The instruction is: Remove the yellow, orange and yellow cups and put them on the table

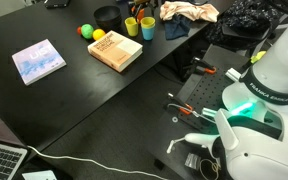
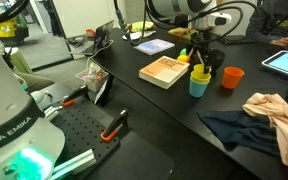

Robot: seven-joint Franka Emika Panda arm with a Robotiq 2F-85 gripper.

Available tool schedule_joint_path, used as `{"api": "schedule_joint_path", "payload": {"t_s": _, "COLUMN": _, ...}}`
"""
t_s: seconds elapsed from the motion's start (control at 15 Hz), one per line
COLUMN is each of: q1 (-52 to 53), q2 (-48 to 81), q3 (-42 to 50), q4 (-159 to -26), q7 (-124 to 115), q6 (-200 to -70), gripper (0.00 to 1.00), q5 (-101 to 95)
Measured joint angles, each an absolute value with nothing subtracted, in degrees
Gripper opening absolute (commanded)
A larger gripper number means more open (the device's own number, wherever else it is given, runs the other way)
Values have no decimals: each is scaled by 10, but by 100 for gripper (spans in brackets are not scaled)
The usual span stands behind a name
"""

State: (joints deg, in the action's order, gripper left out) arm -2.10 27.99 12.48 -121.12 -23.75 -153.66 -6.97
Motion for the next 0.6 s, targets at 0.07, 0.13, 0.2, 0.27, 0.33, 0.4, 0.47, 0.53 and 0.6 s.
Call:
{"api": "schedule_joint_path", "payload": {"t_s": 0.07, "q1": -23, "q2": 280, "q3": 124, "q4": -1214, "q7": -233, "q6": -1541, "gripper": 98, "q5": -61}}
{"api": "schedule_joint_path", "payload": {"t_s": 0.13, "q1": -25, "q2": 280, "q3": 124, "q4": -1216, "q7": -228, "q6": -1545, "gripper": 99, "q5": -53}}
{"api": "schedule_joint_path", "payload": {"t_s": 0.2, "q1": -25, "q2": 280, "q3": 122, "q4": -1217, "q7": -223, "q6": -1547, "gripper": 99, "q5": -46}}
{"api": "schedule_joint_path", "payload": {"t_s": 0.27, "q1": -25, "q2": 280, "q3": 120, "q4": -1217, "q7": -218, "q6": -1548, "gripper": 100, "q5": -40}}
{"api": "schedule_joint_path", "payload": {"t_s": 0.33, "q1": -25, "q2": 280, "q3": 117, "q4": -1217, "q7": -213, "q6": -1549, "gripper": 100, "q5": -34}}
{"api": "schedule_joint_path", "payload": {"t_s": 0.4, "q1": -25, "q2": 280, "q3": 113, "q4": -1217, "q7": -208, "q6": -1550, "gripper": 100, "q5": -29}}
{"api": "schedule_joint_path", "payload": {"t_s": 0.47, "q1": -25, "q2": 280, "q3": 109, "q4": -1217, "q7": -205, "q6": -1550, "gripper": 96, "q5": -25}}
{"api": "schedule_joint_path", "payload": {"t_s": 0.53, "q1": -25, "q2": 280, "q3": 105, "q4": -1217, "q7": -201, "q6": -1550, "gripper": 87, "q5": -19}}
{"api": "schedule_joint_path", "payload": {"t_s": 0.6, "q1": -25, "q2": 280, "q3": 101, "q4": -1217, "q7": -197, "q6": -1550, "gripper": 84, "q5": -15}}
